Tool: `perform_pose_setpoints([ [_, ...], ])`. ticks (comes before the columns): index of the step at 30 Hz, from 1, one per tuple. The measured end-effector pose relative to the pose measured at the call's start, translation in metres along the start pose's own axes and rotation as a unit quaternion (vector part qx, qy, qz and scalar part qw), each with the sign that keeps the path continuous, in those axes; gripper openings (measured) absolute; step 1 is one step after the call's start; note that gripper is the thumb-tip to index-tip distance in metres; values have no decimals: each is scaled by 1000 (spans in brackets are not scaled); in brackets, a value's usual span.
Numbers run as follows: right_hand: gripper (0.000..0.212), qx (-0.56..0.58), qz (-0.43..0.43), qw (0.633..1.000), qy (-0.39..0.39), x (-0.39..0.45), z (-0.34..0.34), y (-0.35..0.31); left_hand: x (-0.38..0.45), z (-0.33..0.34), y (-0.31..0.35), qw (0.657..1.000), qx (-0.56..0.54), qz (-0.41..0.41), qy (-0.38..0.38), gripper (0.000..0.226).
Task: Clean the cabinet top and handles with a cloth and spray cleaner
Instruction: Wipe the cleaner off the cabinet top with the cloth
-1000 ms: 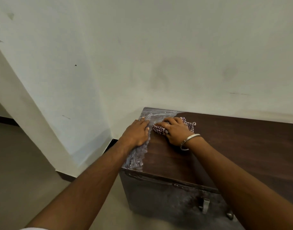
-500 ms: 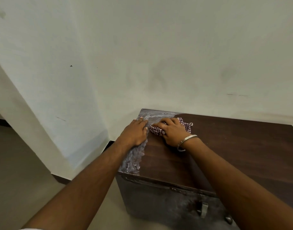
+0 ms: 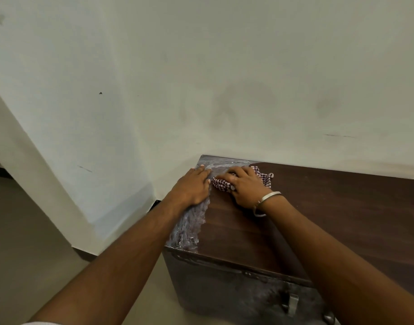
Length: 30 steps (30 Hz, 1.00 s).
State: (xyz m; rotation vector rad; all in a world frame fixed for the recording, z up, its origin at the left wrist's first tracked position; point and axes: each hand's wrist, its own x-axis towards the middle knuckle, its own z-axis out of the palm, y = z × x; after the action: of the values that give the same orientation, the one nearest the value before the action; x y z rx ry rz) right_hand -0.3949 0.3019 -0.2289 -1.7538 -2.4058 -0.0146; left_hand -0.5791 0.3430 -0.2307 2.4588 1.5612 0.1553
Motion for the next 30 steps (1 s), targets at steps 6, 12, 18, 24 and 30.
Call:
perform_pose_setpoints([
  [6, 52, -21, -2, 1000, -10, -5, -3, 21, 4, -1, 0, 1000, -5, -1, 2, 53],
  [12, 52, -6, 28, 1000, -12, 10, 0, 11, 11, 2, -1, 1000, -10, -1, 4, 52],
  [18, 51, -15, -32, 999, 11, -6, -2, 20, 14, -1, 0, 1000, -11, -7, 0, 52],
  [24, 53, -7, 21, 1000, -15, 17, 0, 23, 13, -2, 0, 1000, -7, 1, 3, 52],
  [30, 50, -7, -36, 999, 2, -2, -3, 25, 18, -3, 0, 1000, -6, -4, -2, 52],
])
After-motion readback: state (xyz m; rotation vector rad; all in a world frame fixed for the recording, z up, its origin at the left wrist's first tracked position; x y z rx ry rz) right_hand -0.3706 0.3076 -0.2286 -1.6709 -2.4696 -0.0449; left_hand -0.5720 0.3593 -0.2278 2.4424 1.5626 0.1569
